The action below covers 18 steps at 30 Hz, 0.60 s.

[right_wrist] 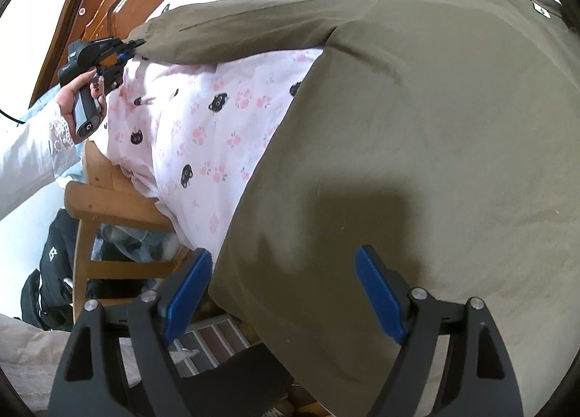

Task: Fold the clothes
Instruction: 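Carry the held cuff with the left tool across the sweatshirt body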

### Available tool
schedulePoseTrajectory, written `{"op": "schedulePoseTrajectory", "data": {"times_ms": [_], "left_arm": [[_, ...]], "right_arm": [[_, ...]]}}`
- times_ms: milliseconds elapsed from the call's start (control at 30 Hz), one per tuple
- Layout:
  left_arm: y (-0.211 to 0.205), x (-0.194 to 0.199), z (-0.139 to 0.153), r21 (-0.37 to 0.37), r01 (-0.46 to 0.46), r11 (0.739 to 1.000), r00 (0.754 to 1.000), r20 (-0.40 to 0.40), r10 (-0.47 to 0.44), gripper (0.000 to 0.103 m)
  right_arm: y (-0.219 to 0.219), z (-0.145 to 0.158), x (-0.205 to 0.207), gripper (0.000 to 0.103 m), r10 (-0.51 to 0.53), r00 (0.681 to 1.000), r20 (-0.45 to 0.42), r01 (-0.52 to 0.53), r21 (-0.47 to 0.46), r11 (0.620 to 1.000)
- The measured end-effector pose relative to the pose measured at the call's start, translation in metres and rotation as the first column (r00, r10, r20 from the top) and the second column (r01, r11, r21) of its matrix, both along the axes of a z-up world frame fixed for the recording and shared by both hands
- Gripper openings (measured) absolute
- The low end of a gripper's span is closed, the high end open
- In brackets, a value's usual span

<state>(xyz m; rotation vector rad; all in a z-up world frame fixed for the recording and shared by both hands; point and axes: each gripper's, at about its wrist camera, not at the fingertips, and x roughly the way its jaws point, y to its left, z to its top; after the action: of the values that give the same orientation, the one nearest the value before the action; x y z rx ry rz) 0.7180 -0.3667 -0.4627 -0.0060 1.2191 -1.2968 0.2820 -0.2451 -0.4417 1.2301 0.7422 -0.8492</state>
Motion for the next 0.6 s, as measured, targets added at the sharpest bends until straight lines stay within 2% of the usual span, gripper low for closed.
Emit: {"op": "schedulePoseTrajectory", "data": {"times_ms": [167,267,333,467,600], "left_arm": [[-0.014,-0.063,0.049,-0.123,0.141,0.982,0.990,0.049,-0.136,0.007],[-0.026,-0.108,0.080,-0.218,0.220,0.951,0.975,0.036,-0.218,0.007],[-0.037,-0.146,0.100,-0.258,0.301,0.918,0.954,0.071,-0.292,0.007],[-0.053,-0.224,0.130,-0.279,0.481,0.831,0.876,0.186,-0.445,0.007],[-0.061,-0.313,0.140,-0.244,0.648,0.721,0.759,0.286,-0.585,0.007]], "right_arm": [[0.004,0.003,-0.019,0.083,-0.030,1.000,-0.002,0.030,0.000,1.000],[0.009,0.000,-0.035,0.083,-0.063,0.998,0.000,0.063,0.013,0.998],[0.013,-0.001,-0.047,0.083,-0.088,0.996,-0.007,0.088,0.017,0.996],[0.026,-0.003,-0.075,0.083,-0.146,0.989,-0.013,0.146,0.028,0.989],[0.040,-0.004,-0.104,0.083,-0.205,0.978,-0.022,0.206,0.028,0.978]]}}
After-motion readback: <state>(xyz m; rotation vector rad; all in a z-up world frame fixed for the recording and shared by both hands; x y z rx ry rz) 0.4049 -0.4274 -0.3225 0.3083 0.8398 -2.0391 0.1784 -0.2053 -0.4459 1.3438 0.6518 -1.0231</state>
